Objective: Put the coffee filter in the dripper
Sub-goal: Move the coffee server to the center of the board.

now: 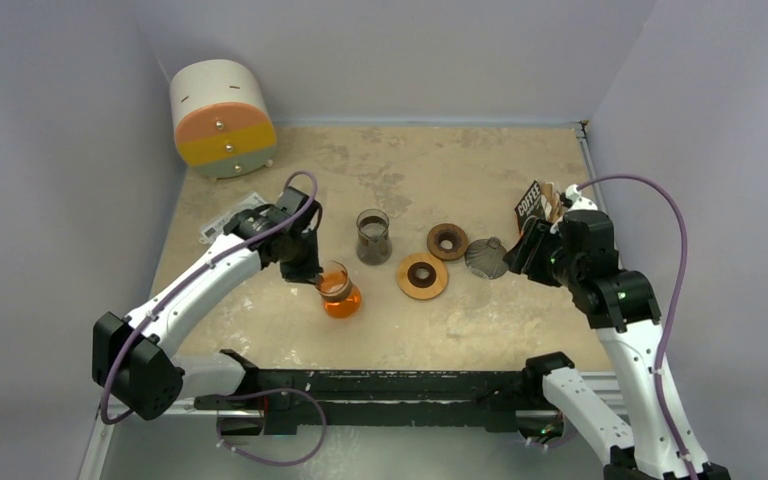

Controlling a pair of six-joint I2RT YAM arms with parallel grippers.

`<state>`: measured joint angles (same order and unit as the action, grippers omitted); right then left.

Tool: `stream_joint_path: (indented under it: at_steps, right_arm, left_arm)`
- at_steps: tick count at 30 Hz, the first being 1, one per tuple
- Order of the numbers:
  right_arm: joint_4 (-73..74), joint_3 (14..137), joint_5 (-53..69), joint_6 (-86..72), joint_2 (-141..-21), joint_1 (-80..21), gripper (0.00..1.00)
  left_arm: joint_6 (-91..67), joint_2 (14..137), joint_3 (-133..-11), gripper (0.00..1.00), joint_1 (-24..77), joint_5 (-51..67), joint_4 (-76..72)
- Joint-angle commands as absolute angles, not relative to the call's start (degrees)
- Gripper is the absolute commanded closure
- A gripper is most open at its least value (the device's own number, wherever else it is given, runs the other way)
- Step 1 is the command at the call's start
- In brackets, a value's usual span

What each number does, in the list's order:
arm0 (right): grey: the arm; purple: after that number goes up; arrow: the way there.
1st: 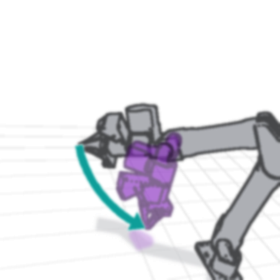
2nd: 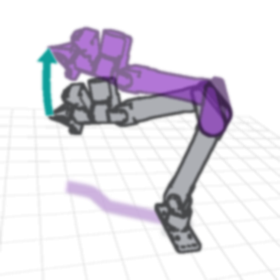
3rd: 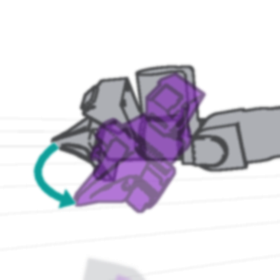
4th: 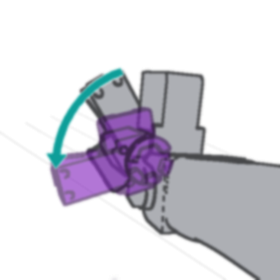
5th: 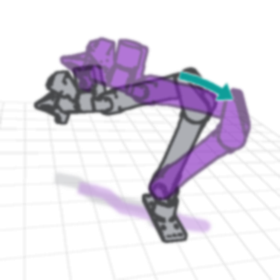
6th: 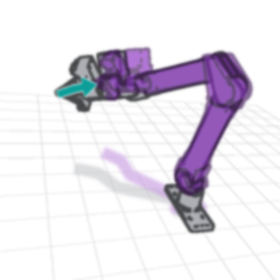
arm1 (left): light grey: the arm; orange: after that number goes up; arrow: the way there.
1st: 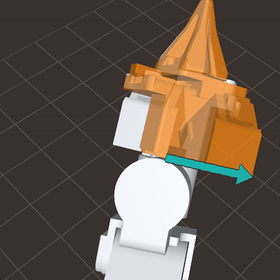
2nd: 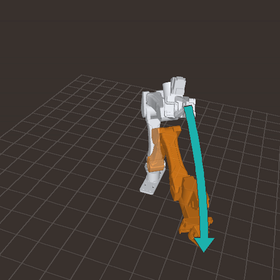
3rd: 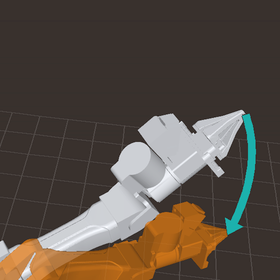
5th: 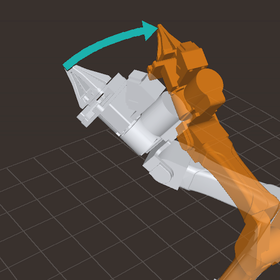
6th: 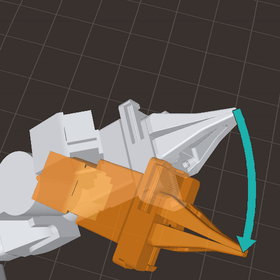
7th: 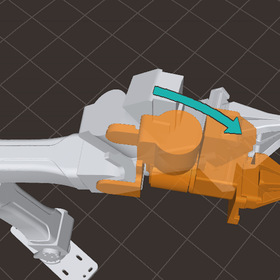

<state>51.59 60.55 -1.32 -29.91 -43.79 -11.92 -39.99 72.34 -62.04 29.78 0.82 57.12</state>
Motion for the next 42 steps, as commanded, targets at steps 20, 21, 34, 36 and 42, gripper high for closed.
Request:
stream_joint_path:
  at_steps: [20,21,34,36,42]
  right_arm:
    - [45.9,62.8,7.4,-26.2,-49.0,-14.1,0.46]
    - [45.8,62.8,6.9,-26.3,-49.3,-15.1,0.46]
    - [42.9,64.2,-5.6,-29.7,-56.1,-31.2,0.46]
    - [42.6,64.6,-6.2,-29.7,-57.3,-32.1,0.46]
    - [41.0,65.6,-7.7,-30.1,-61.4,-34.9,0.46]
  left_arm:
    - [-45.6,80.7,-70.7,1.00,49.6,-9.7,55.6]
    - [-45.6,81.0,-70.9,1.00,50.0,-9.9,55.8]
    - [-47.1,84.5,-74.5,1.00,55.7,-13.1,59.4]
    - [-47.2,84.6,-74.6,1.00,56.0,-13.3,59.7]
    - [-47.1,85.1,-74.5,1.00,56.5,-13.1,60.0]
